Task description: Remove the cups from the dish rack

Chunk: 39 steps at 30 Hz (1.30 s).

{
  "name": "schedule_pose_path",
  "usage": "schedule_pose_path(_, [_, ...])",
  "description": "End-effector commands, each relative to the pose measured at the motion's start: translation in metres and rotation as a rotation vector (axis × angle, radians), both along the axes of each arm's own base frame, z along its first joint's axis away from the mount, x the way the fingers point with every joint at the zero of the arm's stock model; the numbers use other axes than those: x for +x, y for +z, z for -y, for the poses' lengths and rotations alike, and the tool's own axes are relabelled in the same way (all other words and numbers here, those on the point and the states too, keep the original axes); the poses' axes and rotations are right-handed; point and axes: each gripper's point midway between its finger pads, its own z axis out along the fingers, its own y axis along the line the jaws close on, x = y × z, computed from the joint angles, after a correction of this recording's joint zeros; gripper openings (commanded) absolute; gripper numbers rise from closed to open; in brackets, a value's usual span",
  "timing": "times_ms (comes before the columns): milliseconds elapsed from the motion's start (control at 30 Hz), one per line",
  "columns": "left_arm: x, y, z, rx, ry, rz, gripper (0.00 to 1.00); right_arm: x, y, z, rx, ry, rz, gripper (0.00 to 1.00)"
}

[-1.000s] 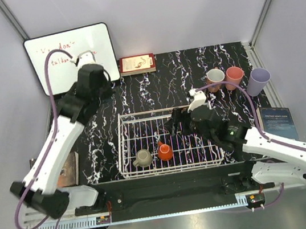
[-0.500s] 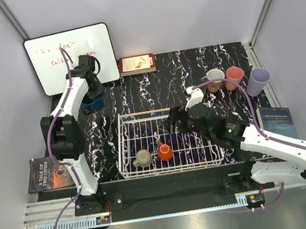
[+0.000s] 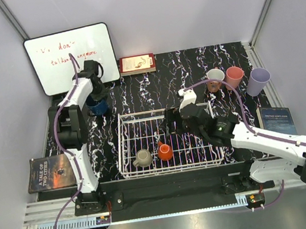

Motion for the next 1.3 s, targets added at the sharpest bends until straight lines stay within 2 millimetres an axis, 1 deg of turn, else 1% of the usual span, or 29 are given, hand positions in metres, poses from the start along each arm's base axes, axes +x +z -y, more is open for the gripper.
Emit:
schedule_pose_path(0, [0.025, 0.025, 0.002, -0.015, -0.038, 0.172, 0.00, 0.010, 0.016, -0.015, 0.040, 0.012, 0.039, 0.89])
schedule_pose_path(67, [0.026, 0.024, 0.001, -0.016, -0.037, 0.190, 0.00, 0.011, 0.014, -0.018, 0.036, 0.021, 0.033, 0.89])
schedule_pose_path(100, [0.022, 0.018, 0.002, -0.019, -0.037, 0.175, 0.00, 0.011, 0.013, -0.019, 0.035, 0.023, 0.032, 0.89])
schedule_pose_path(233, [0.016, 0.005, 0.002, -0.022, -0.032, 0.149, 0.00, 0.012, 0.010, -0.021, 0.030, 0.027, 0.027, 0.89])
schedule_pose_path(333, [0.012, 0.002, 0.000, -0.017, -0.014, 0.143, 0.00, 0.012, 0.011, -0.022, 0.033, 0.029, 0.028, 0.89])
schedule_pose_path(400, [0.010, 0.005, -0.001, -0.015, -0.006, 0.149, 0.00, 0.011, 0.012, -0.023, 0.035, 0.031, 0.028, 0.89])
schedule_pose_path(433, [0.010, 0.007, -0.002, -0.014, 0.002, 0.152, 0.03, 0.012, 0.011, -0.023, 0.037, 0.031, 0.027, 0.89])
schedule_pose_path(467, [0.009, 0.011, -0.003, -0.013, 0.005, 0.159, 0.11, 0.012, 0.012, -0.023, 0.039, 0.032, 0.029, 0.89])
schedule_pose_path(533, [0.007, 0.022, -0.003, -0.016, 0.007, 0.173, 0.18, 0.011, 0.012, -0.025, 0.044, 0.037, 0.022, 0.89])
schedule_pose_path(567, [0.006, 0.026, -0.002, -0.022, 0.008, 0.180, 0.26, 0.011, 0.012, -0.025, 0.045, 0.037, 0.023, 0.89])
schedule_pose_path(600, [0.005, 0.037, 0.000, -0.031, 0.011, 0.202, 0.30, 0.011, 0.014, -0.027, 0.051, 0.042, 0.023, 0.89])
schedule_pose_path(667, [0.005, 0.047, 0.001, -0.037, 0.006, 0.223, 0.38, 0.011, 0.016, -0.028, 0.057, 0.044, 0.024, 0.89])
schedule_pose_path(700, [0.005, 0.056, 0.001, -0.040, 0.009, 0.243, 0.43, 0.010, 0.016, -0.029, 0.057, 0.046, 0.021, 0.89])
schedule_pose_path(767, [0.004, 0.068, 0.000, -0.040, 0.008, 0.263, 0.48, 0.011, 0.019, -0.029, 0.060, 0.047, 0.030, 0.89])
schedule_pose_path(800, [0.003, 0.078, 0.000, -0.038, 0.008, 0.283, 0.53, 0.011, 0.020, -0.028, 0.061, 0.047, 0.034, 0.89])
schedule_pose_path(867, [0.001, 0.089, -0.002, -0.036, 0.018, 0.302, 0.59, 0.011, 0.021, -0.026, 0.059, 0.044, 0.039, 0.89])
schedule_pose_path(900, [0.000, 0.102, -0.003, -0.036, 0.023, 0.329, 0.63, 0.010, 0.025, -0.025, 0.066, 0.043, 0.045, 0.89])
schedule_pose_path(933, [-0.002, 0.108, -0.003, -0.038, 0.028, 0.337, 0.64, 0.009, 0.023, -0.024, 0.055, 0.051, 0.045, 0.89])
schedule_pose_path(967, [-0.006, 0.122, -0.003, -0.050, 0.040, 0.367, 0.66, 0.008, 0.023, -0.023, 0.049, 0.060, 0.045, 0.89])
schedule_pose_path(1000, [-0.009, 0.131, -0.002, -0.059, 0.048, 0.381, 0.67, 0.003, 0.021, -0.026, 0.045, 0.087, 0.033, 0.89])
schedule_pose_path(1033, [-0.013, 0.138, -0.001, -0.072, 0.055, 0.394, 0.69, -0.001, 0.014, -0.025, 0.017, 0.108, 0.017, 0.89])
schedule_pose_path(1067, [-0.018, 0.140, 0.000, -0.091, 0.068, 0.396, 0.70, -0.004, 0.007, -0.024, 0.000, 0.126, -0.001, 0.89])
schedule_pose_path(1100, [-0.027, 0.158, 0.002, -0.103, 0.070, 0.437, 0.70, -0.010, 0.001, -0.027, -0.009, 0.160, -0.030, 0.88])
schedule_pose_path(1133, [-0.032, 0.163, 0.004, -0.110, 0.073, 0.450, 0.72, -0.017, -0.014, -0.025, -0.043, 0.177, -0.070, 0.88])
schedule_pose_path(1167, [-0.044, 0.172, 0.004, -0.115, 0.086, 0.472, 0.72, -0.021, -0.019, -0.025, -0.051, 0.189, -0.092, 0.88])
schedule_pose_path(1200, [-0.051, 0.174, 0.012, -0.116, 0.074, 0.478, 0.72, -0.029, -0.026, -0.026, -0.061, 0.210, -0.111, 0.88])
schedule_pose_path(1233, [-0.058, 0.176, 0.017, -0.119, 0.069, 0.488, 0.73, -0.035, -0.037, -0.023, -0.078, 0.210, -0.138, 0.88])
schedule_pose_path(1267, [-0.070, 0.179, 0.020, -0.113, 0.065, 0.501, 0.73, -0.040, -0.041, -0.023, -0.086, 0.218, -0.143, 0.89])
